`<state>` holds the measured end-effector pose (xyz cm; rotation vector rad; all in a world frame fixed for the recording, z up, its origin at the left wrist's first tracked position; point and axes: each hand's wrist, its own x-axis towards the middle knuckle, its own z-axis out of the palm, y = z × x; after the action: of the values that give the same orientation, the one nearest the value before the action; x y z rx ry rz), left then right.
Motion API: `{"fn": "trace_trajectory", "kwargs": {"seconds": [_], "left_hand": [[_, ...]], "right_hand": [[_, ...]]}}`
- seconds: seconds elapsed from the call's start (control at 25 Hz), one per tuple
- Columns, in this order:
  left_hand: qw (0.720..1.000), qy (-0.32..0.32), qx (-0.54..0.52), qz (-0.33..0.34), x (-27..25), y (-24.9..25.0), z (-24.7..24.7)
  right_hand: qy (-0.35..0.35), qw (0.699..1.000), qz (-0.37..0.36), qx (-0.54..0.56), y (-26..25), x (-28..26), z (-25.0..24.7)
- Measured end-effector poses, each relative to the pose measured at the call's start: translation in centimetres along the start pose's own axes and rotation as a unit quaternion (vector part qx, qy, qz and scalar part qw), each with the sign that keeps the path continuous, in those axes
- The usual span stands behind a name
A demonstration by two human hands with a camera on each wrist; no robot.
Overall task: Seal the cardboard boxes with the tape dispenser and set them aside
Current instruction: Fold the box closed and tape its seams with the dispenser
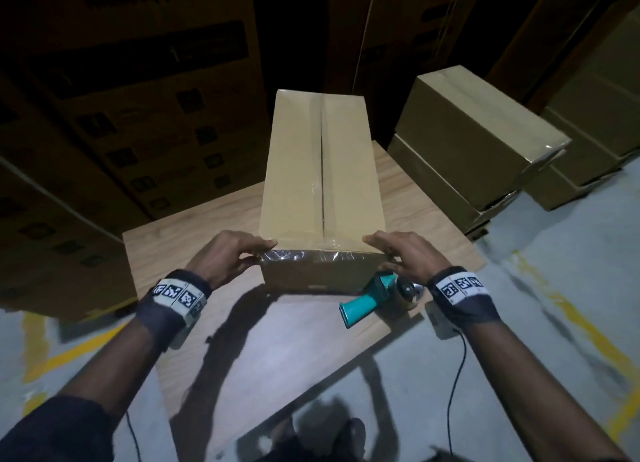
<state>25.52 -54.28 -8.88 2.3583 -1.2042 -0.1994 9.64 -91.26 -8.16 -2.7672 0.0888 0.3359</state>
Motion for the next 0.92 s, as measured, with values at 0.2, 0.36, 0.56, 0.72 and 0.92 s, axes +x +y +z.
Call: {"fn": "trace_trajectory", "kwargs": {"seconds": [0.2, 0.36, 0.56, 0.72, 0.92], "left_hand": [[0.997, 0.040, -0.066, -0.014, 1.6, -0.8, 1.5], [0.991, 0.126, 0.039, 0.022, 1.3, 0.0, 2.3], [0.988, 0.074, 0.100, 0.095, 1.2, 3.5, 3.4], [1.000, 0.014, 0.019, 0.014, 4.4, 6.7, 4.0], [0.992, -0.083, 0.089, 0.034, 7.3, 7.5, 2.2]], "right_hand": [[0.081, 0.997, -0.015, 0.013, -0.3, 1.2, 1.5], [0.138, 0.987, 0.002, -0.080, -0.6, 0.3, 2.5], [0.312, 0.944, -0.064, -0.084, -5.5, -0.4, 2.9], [0.238, 0.966, -0.068, 0.071, -8.6, 3.1, 3.8], [0.180, 0.979, -0.098, 0.017, -8.1, 4.6, 2.3]]}}
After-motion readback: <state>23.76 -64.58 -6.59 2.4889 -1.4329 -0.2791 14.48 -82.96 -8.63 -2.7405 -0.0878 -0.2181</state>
